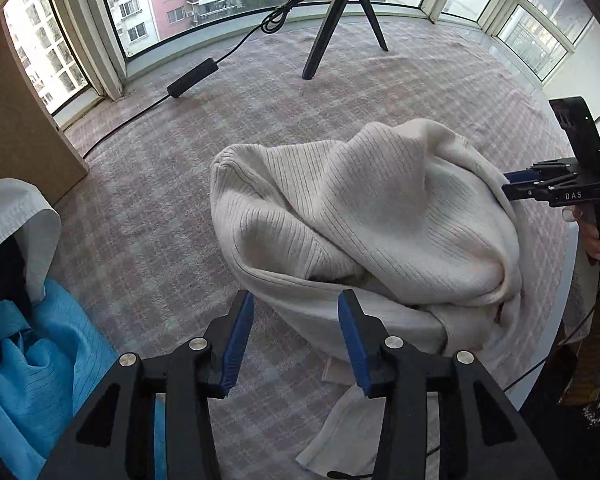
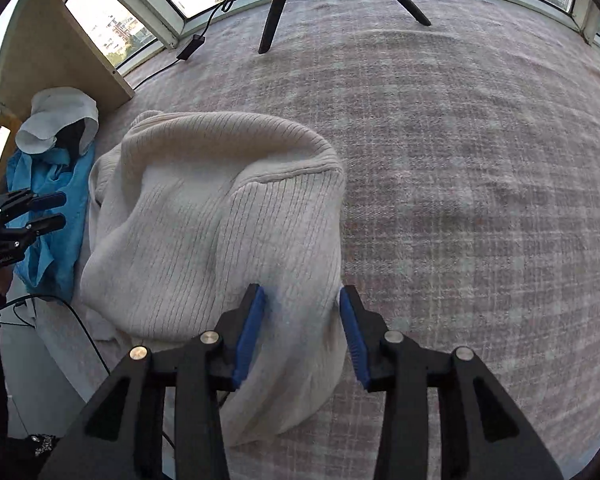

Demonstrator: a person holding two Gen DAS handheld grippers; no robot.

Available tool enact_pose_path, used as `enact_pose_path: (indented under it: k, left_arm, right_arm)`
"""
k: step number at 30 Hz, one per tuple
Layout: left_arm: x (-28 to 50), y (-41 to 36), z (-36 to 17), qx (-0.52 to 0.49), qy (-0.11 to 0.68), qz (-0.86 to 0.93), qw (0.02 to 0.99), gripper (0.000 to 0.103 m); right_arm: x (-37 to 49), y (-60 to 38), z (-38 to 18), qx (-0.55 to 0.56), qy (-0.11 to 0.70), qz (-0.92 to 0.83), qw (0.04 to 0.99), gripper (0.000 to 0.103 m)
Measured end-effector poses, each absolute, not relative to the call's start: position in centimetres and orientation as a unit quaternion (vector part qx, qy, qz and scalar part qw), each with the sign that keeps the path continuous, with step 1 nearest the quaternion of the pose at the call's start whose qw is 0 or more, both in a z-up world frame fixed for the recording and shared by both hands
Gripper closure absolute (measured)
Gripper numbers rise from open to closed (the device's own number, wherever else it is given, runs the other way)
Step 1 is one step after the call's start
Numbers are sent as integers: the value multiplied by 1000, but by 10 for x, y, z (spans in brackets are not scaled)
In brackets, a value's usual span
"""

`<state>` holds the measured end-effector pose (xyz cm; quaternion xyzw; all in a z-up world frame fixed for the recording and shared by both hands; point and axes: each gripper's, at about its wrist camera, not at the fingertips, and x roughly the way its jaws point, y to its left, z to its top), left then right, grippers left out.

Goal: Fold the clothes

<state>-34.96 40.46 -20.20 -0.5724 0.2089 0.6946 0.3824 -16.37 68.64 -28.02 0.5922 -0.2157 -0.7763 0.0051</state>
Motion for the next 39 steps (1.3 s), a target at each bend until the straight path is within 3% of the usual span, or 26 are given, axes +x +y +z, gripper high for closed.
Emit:
enact_pose_path:
  k: [3, 4, 5, 6, 7, 8, 9, 17, 21, 26, 28, 30, 31, 32, 34, 39]
  left_arm:
    - [-374, 413, -229, -606, 183, 682, 367, 56]
    - [-376, 415, -237, -616, 179, 673, 368, 61]
    - [-377, 417, -246, -626, 175, 665, 368, 82]
    - [-376, 415, -244, -626, 171, 663, 373, 94]
    - [-372, 411, -236, -620, 168, 665, 382, 93]
    - [-368, 406, -227, -613, 165, 667, 391, 94]
    - [-364, 402, -219, -605, 161, 669, 400, 94]
    - [-324, 323, -135, -575, 151, 652, 471, 94]
    - [-281, 295, -170, -625, 169, 594, 478, 89]
    - [-261, 274, -210, -664, 213, 563, 443, 89]
    - [-268, 270, -206, -660, 207, 577, 435, 89]
    - [-285, 280, -191, -636, 187, 602, 445, 81]
    - [-293, 288, -188, -626, 186, 611, 448, 69]
    - [-301, 296, -186, -616, 184, 619, 451, 61]
    - [-316, 311, -185, -602, 182, 630, 456, 61]
    - [-339, 353, -216, -605, 212, 618, 455, 61]
  right_arm:
    - [-174, 687, -291, 598, -222, -770, 10, 53]
    - [-178, 685, -294, 602, -216, -769, 10, 53]
    - [-180, 681, -295, 602, -207, -771, 11, 53]
    - [-182, 678, -296, 602, -198, -774, 13, 53]
    - [-182, 676, -293, 597, -198, -777, 19, 57]
    - [-181, 675, -290, 592, -200, -780, 28, 79]
    - [-178, 675, -284, 587, -205, -782, 36, 91]
    - [-105, 679, -188, 544, -176, -819, 39, 94]
    - [-57, 675, -201, 591, -141, -794, 5, 94]
    - [-26, 670, -281, 714, -88, -694, -39, 88]
    - [-24, 677, -277, 708, -95, -698, -47, 88]
    - [-30, 686, -253, 675, -126, -727, -32, 86]
    - [-35, 689, -241, 655, -132, -743, -26, 77]
    - [-42, 691, -228, 635, -134, -760, -22, 59]
    - [-56, 693, -213, 603, -128, -787, -9, 44]
    - [-101, 689, -220, 596, -102, -796, 19, 44]
